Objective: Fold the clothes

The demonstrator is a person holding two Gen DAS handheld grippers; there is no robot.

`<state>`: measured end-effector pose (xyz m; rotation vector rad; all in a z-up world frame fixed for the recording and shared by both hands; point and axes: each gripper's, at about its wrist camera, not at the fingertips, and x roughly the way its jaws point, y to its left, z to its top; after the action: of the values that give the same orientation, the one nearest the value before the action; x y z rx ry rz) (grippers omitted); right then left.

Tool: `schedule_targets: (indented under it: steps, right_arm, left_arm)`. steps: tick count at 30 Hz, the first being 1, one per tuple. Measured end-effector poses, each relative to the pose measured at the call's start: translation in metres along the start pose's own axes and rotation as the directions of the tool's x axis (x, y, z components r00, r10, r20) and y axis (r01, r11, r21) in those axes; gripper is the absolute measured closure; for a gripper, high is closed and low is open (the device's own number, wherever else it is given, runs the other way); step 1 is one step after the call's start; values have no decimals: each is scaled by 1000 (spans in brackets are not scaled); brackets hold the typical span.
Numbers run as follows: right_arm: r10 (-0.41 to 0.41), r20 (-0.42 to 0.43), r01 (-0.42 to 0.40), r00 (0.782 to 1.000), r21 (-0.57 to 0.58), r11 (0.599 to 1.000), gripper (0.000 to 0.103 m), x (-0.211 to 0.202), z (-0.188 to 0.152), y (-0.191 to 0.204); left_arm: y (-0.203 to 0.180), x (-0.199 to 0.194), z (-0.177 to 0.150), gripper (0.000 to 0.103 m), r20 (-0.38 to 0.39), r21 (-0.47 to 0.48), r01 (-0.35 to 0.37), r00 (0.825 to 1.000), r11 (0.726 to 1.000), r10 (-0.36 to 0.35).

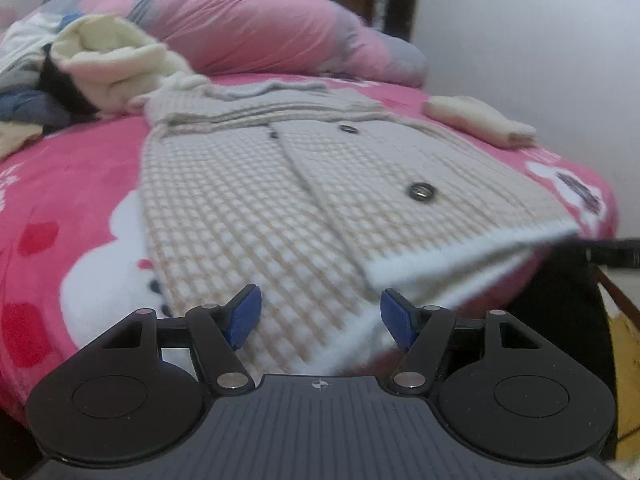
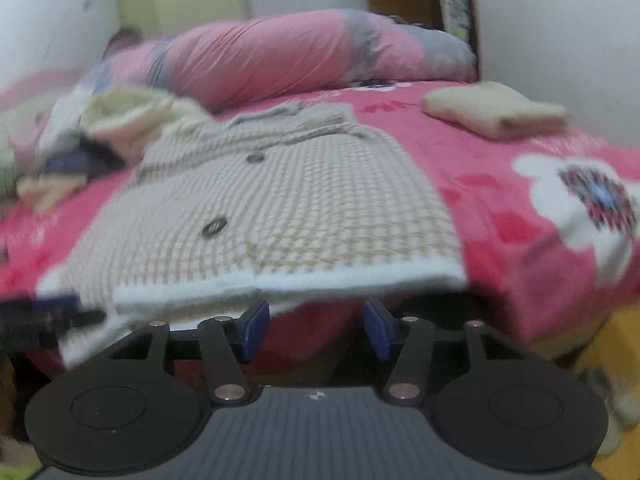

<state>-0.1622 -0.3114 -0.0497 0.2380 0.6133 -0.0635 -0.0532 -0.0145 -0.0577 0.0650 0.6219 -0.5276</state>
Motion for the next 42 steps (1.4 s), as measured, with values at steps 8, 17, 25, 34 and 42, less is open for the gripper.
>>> schedule_targets:
  steps: [8, 17, 25, 34, 42]
  right_arm:
    - [248, 68, -254, 966, 397, 882, 47, -2, 17, -59]
    - [494, -15, -389, 869, 596, 702, 47, 60, 10, -45]
    - [425, 0, -326, 905, 642, 694, 47, 70, 12, -52]
    - [306, 64, -271, 950, 654, 706, 93, 69, 17, -71]
    - [179, 48, -179, 983, 508, 843, 101, 52, 37, -70]
  left_arm:
    - [-50, 11, 4, 37, 64, 288, -68, 997, 955, 52]
    - [-82, 26, -12, 38, 140, 586, -178, 983, 790, 117]
    - [-85, 49, -14, 41, 126, 656, -166, 986, 737, 111]
    - [-78, 42, -4, 88, 139, 564, -114, 989, 818, 42]
    - [-80, 38, -9, 95, 117, 580, -56, 993, 812, -15]
